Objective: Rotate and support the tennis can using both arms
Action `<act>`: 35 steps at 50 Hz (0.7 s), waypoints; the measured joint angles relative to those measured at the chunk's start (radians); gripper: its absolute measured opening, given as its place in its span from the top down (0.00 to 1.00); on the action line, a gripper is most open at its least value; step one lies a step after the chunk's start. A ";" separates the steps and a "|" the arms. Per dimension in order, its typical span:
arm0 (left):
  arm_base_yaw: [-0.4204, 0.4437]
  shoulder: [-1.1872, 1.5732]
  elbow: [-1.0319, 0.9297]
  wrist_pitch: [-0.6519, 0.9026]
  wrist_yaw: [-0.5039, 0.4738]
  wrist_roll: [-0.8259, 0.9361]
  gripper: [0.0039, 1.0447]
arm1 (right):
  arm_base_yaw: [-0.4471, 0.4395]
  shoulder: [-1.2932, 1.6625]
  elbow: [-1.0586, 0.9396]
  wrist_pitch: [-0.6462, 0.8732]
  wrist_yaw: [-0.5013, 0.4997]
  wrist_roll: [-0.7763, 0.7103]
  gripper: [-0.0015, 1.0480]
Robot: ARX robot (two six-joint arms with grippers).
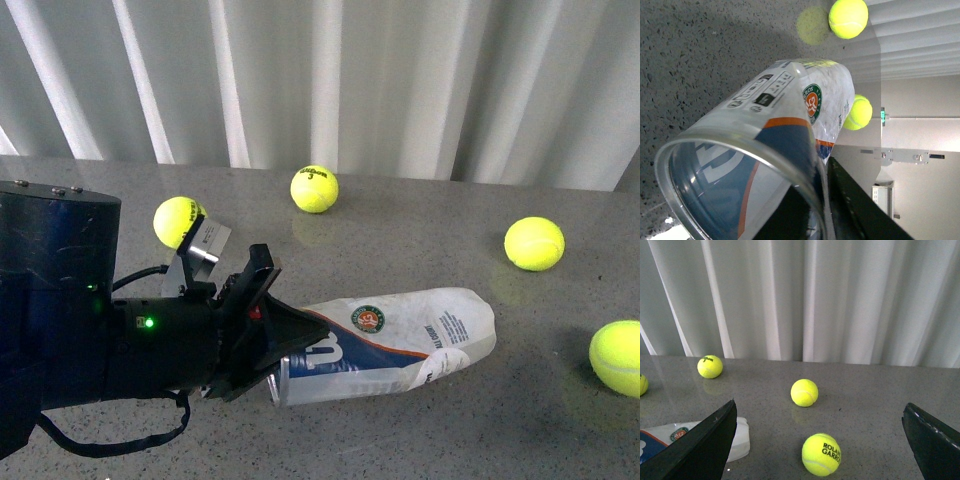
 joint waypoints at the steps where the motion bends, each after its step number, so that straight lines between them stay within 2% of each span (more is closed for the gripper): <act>1: -0.002 -0.006 -0.005 0.003 0.001 -0.006 0.93 | 0.000 0.000 0.000 0.000 0.000 0.000 0.07; 3: -0.005 -0.023 -0.011 0.003 0.001 -0.022 0.97 | 0.000 0.000 0.000 0.000 0.000 0.000 0.07; 7: -0.012 -0.061 -0.018 -0.023 -0.003 -0.026 0.97 | 0.000 0.000 0.000 0.000 0.000 0.000 0.07; 14: -0.016 -0.176 -0.011 -0.186 -0.016 0.007 0.97 | 0.000 0.000 0.000 0.000 0.000 0.000 0.07; 23: -0.018 -0.378 0.187 -0.710 -0.070 0.242 0.97 | 0.000 0.000 0.000 0.000 0.000 0.000 0.07; 24: -0.019 -0.383 0.198 -0.728 -0.074 0.253 0.97 | 0.000 0.000 0.000 0.000 0.000 0.000 0.07; 26: -0.023 -0.407 0.303 -0.900 -0.114 0.338 0.97 | 0.000 0.000 0.000 0.000 0.000 0.000 0.07; 35: -0.077 -0.358 0.716 -1.455 -0.341 0.736 0.97 | 0.000 0.000 0.000 0.000 0.000 0.000 0.07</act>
